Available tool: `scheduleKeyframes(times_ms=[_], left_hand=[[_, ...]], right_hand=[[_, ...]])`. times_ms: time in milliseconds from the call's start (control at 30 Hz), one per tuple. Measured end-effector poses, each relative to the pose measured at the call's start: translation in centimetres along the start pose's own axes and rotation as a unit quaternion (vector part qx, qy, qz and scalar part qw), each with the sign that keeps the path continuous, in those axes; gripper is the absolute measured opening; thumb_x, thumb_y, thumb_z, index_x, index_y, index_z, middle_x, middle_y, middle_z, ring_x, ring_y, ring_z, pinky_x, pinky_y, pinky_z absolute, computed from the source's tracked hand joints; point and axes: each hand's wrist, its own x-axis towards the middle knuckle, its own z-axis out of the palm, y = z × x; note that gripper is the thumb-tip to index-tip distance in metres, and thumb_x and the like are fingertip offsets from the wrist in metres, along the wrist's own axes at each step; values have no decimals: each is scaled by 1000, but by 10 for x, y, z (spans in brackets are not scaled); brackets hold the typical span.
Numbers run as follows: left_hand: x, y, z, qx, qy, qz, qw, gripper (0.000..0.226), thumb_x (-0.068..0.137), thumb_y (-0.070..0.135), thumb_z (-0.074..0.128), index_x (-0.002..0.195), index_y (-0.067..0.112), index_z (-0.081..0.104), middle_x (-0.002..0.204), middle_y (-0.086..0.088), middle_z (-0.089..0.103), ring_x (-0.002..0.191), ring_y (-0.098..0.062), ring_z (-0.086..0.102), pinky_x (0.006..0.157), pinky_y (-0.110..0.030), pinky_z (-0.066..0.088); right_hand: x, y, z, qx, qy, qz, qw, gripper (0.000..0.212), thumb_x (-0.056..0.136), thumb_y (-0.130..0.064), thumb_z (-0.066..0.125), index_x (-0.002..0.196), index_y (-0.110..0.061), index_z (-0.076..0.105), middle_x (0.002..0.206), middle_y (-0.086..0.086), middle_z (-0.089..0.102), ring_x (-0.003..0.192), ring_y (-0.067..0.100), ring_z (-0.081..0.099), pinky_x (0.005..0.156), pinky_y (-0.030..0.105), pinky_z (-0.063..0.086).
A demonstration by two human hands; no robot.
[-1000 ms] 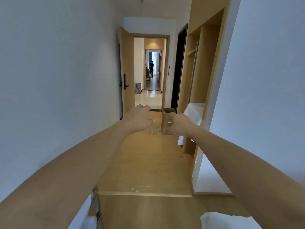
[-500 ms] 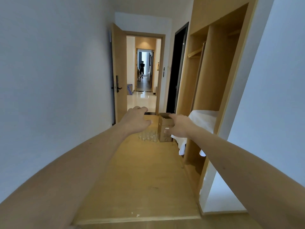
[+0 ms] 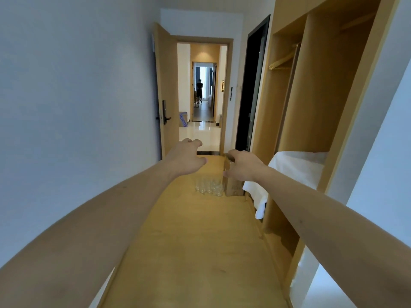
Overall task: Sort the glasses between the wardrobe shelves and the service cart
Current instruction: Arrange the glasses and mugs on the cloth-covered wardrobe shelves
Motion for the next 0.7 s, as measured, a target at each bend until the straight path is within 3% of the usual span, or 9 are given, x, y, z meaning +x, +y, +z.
scheduleKeyframes(times_ms=[233, 700], left_hand=[[128, 7, 28, 30, -6, 7, 1000, 68, 95, 49, 61, 152, 19, 40, 149, -10, 46, 130, -31, 47, 104, -43, 46], [331, -5, 83, 52, -13, 11, 998, 66, 96, 46, 60, 152, 18, 38, 150, -13, 43, 134, -33, 43, 105, -49, 46]], right_hand=[[118, 52, -25, -2, 7, 2, 1000, 83, 90, -42, 71, 158, -19, 29, 152, 11, 41, 136, 33, 43, 102, 43, 49], [309, 140, -32, 11, 5, 17, 1000, 81, 90, -45, 72, 156, -21, 32, 150, 9, 45, 133, 31, 46, 100, 41, 50]])
